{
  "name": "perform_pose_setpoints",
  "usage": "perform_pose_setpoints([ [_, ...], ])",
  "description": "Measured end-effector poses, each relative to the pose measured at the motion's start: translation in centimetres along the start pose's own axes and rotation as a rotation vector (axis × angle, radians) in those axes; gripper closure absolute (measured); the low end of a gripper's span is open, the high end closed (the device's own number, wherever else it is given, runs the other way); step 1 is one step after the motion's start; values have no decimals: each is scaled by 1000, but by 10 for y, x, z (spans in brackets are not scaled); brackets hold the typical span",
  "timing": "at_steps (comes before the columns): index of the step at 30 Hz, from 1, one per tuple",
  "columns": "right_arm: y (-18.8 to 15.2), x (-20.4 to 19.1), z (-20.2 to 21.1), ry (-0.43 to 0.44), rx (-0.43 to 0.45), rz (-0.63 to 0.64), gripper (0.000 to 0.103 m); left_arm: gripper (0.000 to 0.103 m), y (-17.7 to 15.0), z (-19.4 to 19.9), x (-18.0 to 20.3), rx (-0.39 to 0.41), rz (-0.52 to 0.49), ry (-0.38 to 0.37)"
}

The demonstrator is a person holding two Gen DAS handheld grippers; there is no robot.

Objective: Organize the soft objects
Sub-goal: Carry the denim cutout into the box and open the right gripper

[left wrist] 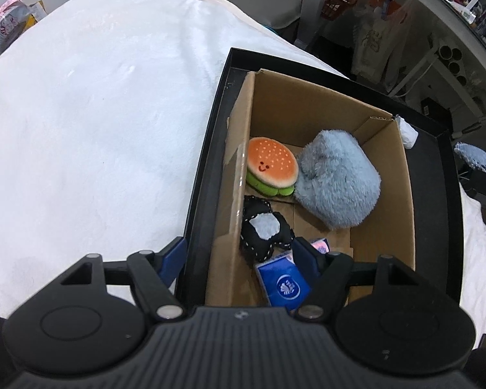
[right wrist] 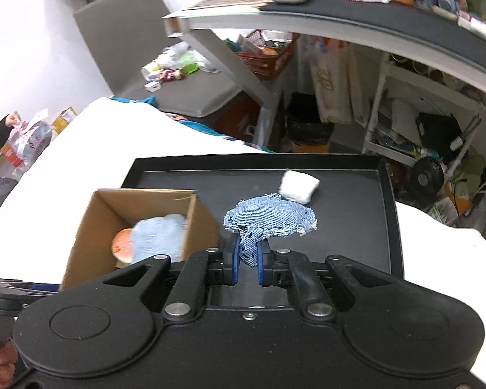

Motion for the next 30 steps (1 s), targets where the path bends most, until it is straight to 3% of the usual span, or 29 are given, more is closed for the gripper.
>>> perform_pose_setpoints([
  [8,1,-38,11,21,-3,44,93,41,-6,7,-10,15,25,-46],
  [19,-12,-91,21,62,-42,93,93,82,-19,3,-23,-4,81,-113],
  [25,-23,-110,25,73,-75,105,92,83,-22,2,-28,-3,96,-122],
  [30,-34,-123,26,87,-119,143,79,83,-23,2,-30,0,106,-131],
])
Point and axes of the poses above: each gripper's, at about its wrist camera, not at the fingertips, and z roughly against the way its jaws point, x to its right, y to its top, the point moved 5 cm from there along -z, roughly the way its jaws point, and after that the axes turned 15 degrees about x, right-handed, at the moved point
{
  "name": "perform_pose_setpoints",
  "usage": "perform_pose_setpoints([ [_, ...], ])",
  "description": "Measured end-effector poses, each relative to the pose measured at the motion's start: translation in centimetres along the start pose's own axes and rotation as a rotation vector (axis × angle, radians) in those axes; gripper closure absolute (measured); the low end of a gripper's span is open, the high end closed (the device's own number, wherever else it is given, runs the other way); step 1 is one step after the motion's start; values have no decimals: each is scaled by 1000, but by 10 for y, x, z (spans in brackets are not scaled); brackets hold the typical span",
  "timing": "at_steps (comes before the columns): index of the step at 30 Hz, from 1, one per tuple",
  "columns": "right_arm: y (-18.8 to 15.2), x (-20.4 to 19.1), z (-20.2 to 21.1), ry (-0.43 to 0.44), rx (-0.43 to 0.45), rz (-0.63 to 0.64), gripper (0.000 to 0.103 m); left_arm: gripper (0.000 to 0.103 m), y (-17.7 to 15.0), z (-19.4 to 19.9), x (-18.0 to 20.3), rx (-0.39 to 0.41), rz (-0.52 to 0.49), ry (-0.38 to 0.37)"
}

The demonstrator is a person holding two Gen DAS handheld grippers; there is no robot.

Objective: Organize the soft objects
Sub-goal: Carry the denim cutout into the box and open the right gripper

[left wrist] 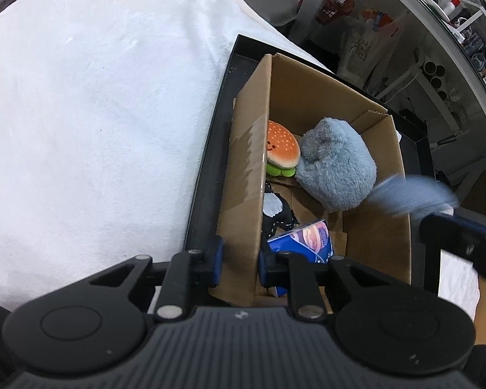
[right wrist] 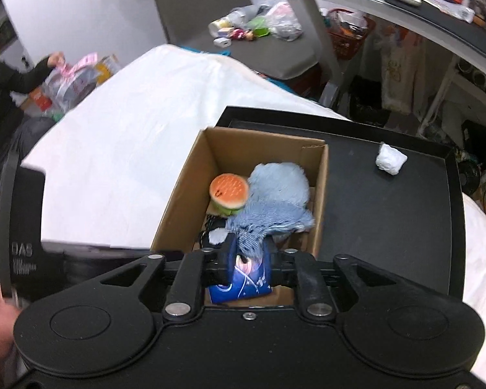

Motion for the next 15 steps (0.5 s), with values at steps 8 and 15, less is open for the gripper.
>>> perform_pose_setpoints([
  [8,1,15,1,-64,13,-39,49,82,4,5,-4,-8,7,-4],
  [15,7,38,4,-100,51,-63,46,79,5,6,-2,-5,-8,25],
])
Point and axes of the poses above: each gripper's, at about its wrist camera, not at the fingertips, and z roughly against the way its jaws point, x to its right, y to its top, the point moved 5 cm from there along -z, roughly the way its jaws point, and after that the axes turned 15 degrees about x, right-handed, at the moved point
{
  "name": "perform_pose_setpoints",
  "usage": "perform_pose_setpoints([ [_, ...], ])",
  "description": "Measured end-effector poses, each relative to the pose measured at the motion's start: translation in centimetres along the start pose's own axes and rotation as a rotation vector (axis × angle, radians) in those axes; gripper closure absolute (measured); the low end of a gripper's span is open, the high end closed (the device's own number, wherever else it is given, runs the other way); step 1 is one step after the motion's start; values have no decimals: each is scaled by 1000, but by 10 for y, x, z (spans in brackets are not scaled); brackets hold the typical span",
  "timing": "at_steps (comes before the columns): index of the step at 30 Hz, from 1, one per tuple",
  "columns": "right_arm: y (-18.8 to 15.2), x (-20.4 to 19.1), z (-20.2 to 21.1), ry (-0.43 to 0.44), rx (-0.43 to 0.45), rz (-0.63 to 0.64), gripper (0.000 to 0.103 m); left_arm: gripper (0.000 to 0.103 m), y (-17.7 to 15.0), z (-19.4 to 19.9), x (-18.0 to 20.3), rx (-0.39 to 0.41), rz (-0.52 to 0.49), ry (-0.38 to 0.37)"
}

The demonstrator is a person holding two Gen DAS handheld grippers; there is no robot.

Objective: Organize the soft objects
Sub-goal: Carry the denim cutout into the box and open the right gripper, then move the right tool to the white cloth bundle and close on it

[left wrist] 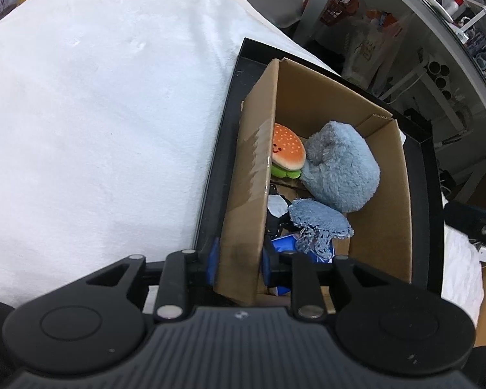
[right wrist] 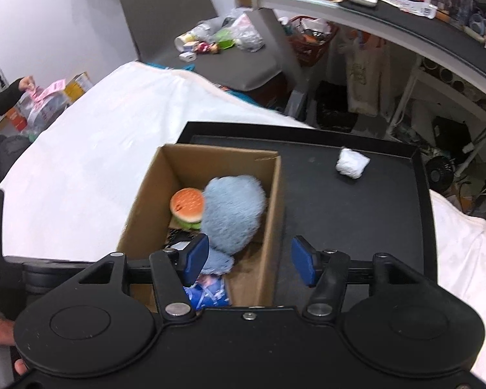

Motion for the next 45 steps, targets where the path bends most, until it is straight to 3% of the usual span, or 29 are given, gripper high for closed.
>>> perform_pose_setpoints([
  [9,7,29,-12,-1,34,-37,46,57,10,-1,6,13,-21,47],
  [13,12,43,-17,-8,71,-47,35,49,15,-3,12,18,-31,53],
  [18,13,64,-30,-19,78,-85,34,42,20,-7,19,26,-56,88],
  [27,16,102,-64,-39,64,-151,34,41,27,-21,29,17,-62,122],
  [35,19,130,-99,-67,61,-212,27,41,38,-37,38,2,-77,147],
  [45,8,148,-143,-62,84,-256,27,40,48,-58,50,-22,-105,171],
])
Point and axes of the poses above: each gripper's, at about its wrist camera, not at the fingertips, and z roughly against the way its jaws point, x to its right, y to its top, the point moved 5 cm from there along -z, roughly the way its jaws point, and after that the axes turned 15 degrees about x, right-handed, at the moved point
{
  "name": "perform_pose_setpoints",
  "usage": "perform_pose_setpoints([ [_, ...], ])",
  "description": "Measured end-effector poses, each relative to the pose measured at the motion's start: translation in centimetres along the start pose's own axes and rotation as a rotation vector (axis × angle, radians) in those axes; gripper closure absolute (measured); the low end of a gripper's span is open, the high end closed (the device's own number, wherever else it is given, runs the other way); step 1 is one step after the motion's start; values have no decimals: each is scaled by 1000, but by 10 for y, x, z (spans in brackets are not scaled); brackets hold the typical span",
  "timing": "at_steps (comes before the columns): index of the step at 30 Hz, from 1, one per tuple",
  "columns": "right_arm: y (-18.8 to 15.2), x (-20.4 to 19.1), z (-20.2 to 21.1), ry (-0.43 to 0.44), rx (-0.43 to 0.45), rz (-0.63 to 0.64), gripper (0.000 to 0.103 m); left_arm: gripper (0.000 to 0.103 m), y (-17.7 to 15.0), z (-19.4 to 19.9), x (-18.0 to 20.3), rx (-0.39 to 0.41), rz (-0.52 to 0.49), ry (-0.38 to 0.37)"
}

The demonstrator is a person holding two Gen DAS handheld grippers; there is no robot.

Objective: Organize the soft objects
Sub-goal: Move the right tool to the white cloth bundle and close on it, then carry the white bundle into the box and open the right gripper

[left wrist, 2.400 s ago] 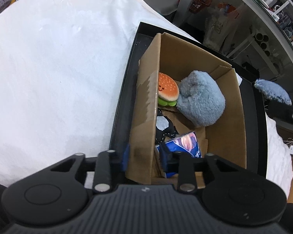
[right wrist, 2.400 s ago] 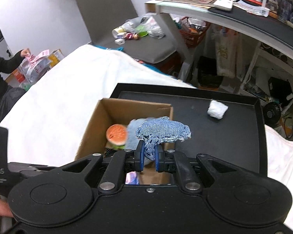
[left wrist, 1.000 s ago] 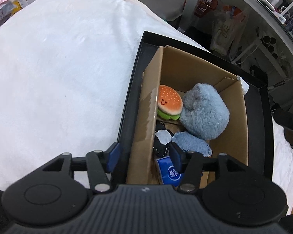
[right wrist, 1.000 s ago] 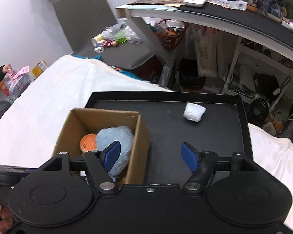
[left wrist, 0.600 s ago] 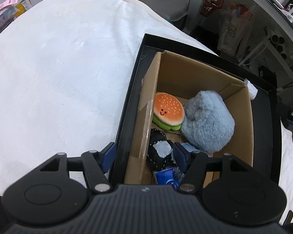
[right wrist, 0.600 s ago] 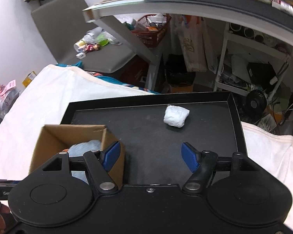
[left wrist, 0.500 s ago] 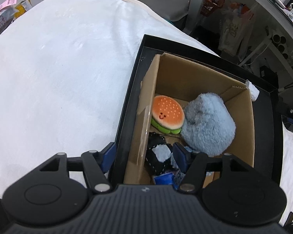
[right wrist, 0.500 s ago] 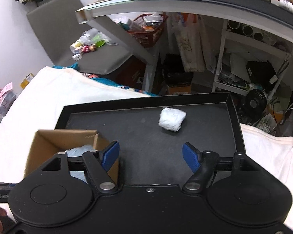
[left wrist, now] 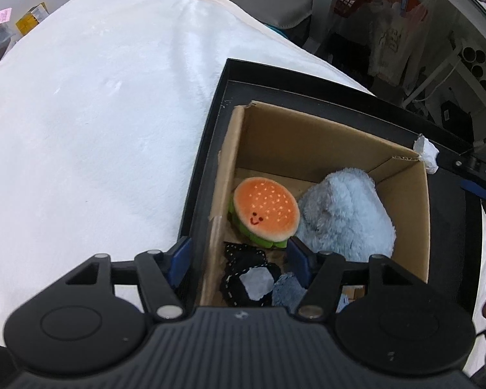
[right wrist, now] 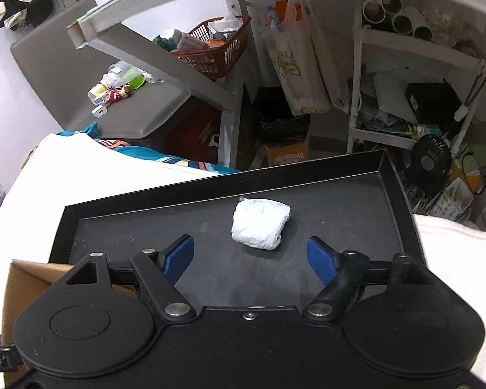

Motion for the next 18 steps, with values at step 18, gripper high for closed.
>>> perform_pose_setpoints([
  [18,-12,8,-31,-5,19,35,63,40,5,-19,10,-34,-13,31],
])
Point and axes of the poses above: each gripper's, at about its wrist camera, not at the fingertips, and z roughly against the way its jaws point, x to its right, y to its top, the point moved 5 cm from there along -z, roughly the way its jaws point, and after that the axes turned 15 degrees about x, right-handed, at the moved point
